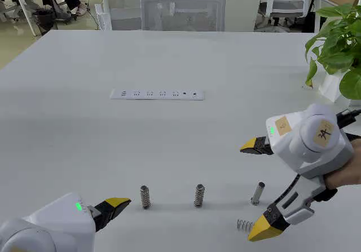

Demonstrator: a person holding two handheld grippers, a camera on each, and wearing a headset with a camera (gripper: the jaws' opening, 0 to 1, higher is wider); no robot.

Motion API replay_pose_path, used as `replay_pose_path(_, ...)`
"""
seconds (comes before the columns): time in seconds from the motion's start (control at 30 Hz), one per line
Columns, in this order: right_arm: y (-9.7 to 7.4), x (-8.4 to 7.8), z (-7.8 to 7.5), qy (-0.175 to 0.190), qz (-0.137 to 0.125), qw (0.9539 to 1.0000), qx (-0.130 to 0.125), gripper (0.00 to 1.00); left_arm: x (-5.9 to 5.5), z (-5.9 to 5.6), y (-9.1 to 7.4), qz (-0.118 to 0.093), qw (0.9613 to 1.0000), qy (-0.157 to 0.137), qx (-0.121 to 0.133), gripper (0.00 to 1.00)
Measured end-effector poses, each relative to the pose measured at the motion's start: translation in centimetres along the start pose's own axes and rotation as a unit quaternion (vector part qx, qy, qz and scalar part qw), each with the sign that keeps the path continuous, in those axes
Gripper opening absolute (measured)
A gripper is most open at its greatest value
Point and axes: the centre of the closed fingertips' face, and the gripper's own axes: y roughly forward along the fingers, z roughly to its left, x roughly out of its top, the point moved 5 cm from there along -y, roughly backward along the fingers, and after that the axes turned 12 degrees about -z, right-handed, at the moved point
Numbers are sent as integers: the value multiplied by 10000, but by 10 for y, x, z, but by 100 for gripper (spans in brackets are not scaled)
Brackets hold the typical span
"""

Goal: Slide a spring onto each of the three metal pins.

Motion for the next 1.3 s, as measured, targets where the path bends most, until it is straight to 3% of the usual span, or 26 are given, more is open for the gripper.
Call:
replay_pose_path(0.57,-31,-38,29,656,-216,9962,-524,99,6,-10,19,75,9993,141,-340,85)
replay_pose_path(0.97,-48,-54,47,1167,-501,9876,-925,99,8,-16,30,87,9981,222,-570,84)
replay_pose_path(1.3,-58,-69,66,1502,-568,9803,-1149,99,10,-21,41,146,9965,284,-771,83)
